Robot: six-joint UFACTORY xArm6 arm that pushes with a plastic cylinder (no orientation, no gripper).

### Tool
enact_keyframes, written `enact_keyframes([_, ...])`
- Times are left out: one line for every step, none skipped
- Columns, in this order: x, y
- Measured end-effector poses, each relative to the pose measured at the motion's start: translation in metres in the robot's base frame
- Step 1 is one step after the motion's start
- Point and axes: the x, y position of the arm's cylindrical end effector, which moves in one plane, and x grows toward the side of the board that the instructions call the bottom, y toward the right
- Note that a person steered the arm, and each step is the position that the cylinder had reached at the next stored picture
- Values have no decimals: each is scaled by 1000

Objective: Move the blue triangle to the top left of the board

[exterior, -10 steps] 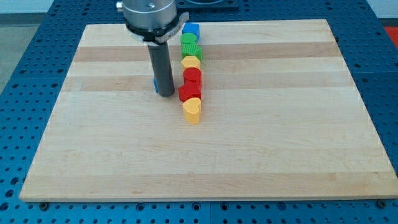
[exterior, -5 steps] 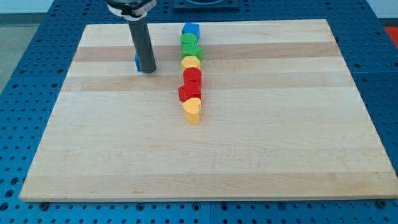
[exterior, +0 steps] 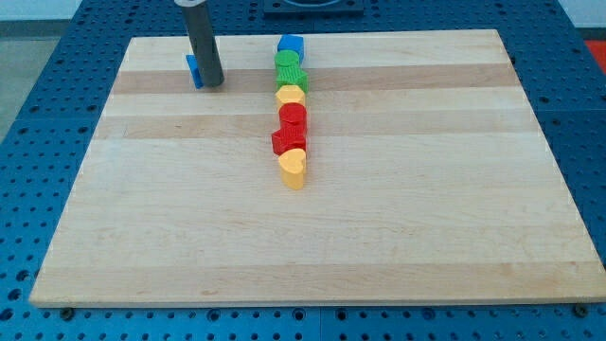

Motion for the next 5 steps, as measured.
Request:
enact_keyframes([-5,-12])
enact_keyframes([-5,-29])
enact_keyframes([-12,-34])
enact_keyframes([-23,-34])
enact_keyframes([-34,-35])
